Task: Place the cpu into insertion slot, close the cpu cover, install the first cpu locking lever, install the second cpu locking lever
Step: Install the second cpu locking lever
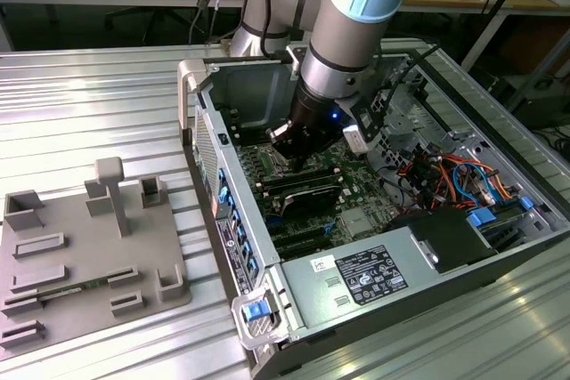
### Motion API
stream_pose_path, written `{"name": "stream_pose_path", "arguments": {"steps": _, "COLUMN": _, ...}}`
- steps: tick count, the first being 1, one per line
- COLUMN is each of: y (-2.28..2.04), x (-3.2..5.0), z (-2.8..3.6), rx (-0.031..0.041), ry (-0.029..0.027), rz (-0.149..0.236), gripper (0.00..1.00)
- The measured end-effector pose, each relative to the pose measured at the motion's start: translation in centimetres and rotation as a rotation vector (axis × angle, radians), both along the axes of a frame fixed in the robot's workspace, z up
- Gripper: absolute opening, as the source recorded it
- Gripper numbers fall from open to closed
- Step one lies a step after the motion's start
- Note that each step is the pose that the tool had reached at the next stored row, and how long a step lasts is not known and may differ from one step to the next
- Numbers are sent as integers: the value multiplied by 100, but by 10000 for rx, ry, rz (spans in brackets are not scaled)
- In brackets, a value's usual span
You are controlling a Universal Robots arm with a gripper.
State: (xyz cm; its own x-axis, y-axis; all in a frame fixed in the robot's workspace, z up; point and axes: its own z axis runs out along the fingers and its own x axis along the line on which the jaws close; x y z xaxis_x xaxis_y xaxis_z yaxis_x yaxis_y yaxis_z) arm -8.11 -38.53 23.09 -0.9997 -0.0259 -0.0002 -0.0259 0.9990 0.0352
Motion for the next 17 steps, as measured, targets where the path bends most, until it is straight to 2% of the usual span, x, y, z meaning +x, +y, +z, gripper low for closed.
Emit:
{"name": "stream_pose_path", "arguments": {"steps": 5, "y": -1, "x": -88, "z": -22, "rx": -1, "ry": 1, "rz": -1, "gripper": 11}}
{"name": "stream_pose_path", "arguments": {"steps": 7, "y": 0, "x": -109, "z": -51, "rx": -1, "ry": 1, "rz": -1, "gripper": 11}}
{"name": "stream_pose_path", "arguments": {"steps": 12, "y": 0, "x": -133, "z": -66, "rx": 39, "ry": 0, "rz": 0, "gripper": 11}}
{"name": "stream_pose_path", "arguments": {"steps": 17, "y": -1, "x": -152, "z": -89, "rx": 44, "ry": 3, "rz": 7, "gripper": 11}}
